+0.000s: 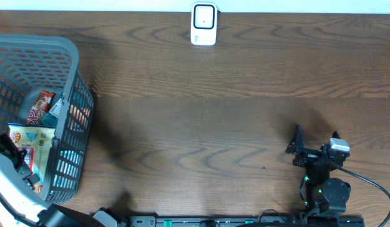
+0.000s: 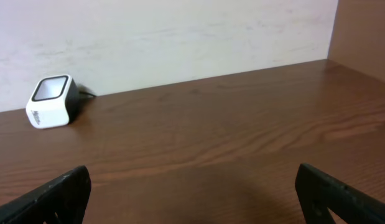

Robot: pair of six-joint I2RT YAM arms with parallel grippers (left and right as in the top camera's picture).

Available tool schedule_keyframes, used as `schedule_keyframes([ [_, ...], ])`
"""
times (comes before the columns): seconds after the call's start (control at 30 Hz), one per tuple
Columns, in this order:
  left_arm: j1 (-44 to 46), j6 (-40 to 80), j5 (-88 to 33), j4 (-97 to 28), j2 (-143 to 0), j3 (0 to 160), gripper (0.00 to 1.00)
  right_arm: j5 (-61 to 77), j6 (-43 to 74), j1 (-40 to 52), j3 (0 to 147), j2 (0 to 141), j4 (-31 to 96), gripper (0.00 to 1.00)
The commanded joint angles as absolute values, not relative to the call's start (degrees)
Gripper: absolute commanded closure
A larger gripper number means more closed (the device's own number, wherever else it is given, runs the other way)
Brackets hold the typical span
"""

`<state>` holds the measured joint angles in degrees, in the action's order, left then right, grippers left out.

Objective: Scan the item barcode
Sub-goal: 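Reach the left gripper into the basket and grasp the snack bag, then lift the snack bag out and drop it on the table center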

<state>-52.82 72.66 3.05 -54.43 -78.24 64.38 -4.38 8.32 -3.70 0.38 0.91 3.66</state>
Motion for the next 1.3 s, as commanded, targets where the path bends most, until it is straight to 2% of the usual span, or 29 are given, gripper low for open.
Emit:
schedule_keyframes([
  [0.0, -52.9, 87.8, 6.3, -54.6, -82.9, 63.9, 0.02, -4.8, 7.7, -4.0, 0.3, 0.8, 3.9, 0.01],
  [0.17, -52.9, 96.2, 3.9, -52.9, -92.2, 63.9, 0.02, -4.8, 7.7, -4.0, 0.3, 0.8, 3.9, 0.01],
  [0.33, -52.9, 94.3, 1.9, -50.5, -100.8, 63.9, 0.01, -4.8, 7.7, -4.0, 0.3, 0.8, 3.9, 0.01],
  [0.37, -52.7, 90.3, 1.8, -50.5, -102.4, 63.9, 0.07, -4.8, 7.7, -4.0, 0.3, 0.8, 3.9, 0.01],
  [0.43, -52.4, 84.9, 1.5, -50.3, -104.2, 63.9, 0.51, -4.8, 7.7, -4.0, 0.3, 0.8, 3.9, 0.01],
  [0.47, -52.2, 81.1, 1.5, -50.2, -104.9, 63.9, 0.79, -4.8, 7.7, -4.0, 0.3, 0.8, 3.9, 0.01],
  [0.5, -52.2, 80.0, 1.5, -50.2, -104.9, 63.9, 0.93, -4.8, 7.7, -4.0, 0.3, 0.8, 3.9, 0.01],
  [0.73, -52.2, 67.3, -8.3, -47.0, -100.0, 65.9, 0.93, -4.8, 7.7, -4.0, 0.3, 0.8, 3.9, 0.01],
  [0.87, -52.2, 62.3, -18.4, -47.0, -88.3, 69.6, 0.93, -4.8, 7.7, -4.0, 0.3, 0.8, 3.9, 0.01],
  [0.97, -52.2, 61.7, -21.5, -46.1, -80.1, 71.7, 0.93, -4.8, 7.7, -4.0, 0.3, 0.8, 3.9, 0.01],
  [1.2, -50.7, 61.7, -33.1, -29.6, -59.2, 72.1, 0.93, -4.8, 7.7, -4.0, 0.3, 0.8, 3.9, 0.01],
  [1.27, -46.0, 61.5, -38.8, -23.6, -54.6, 72.1, 0.93, -4.8, 7.7, -4.0, 0.3, 0.8, 3.9, 0.01],
])
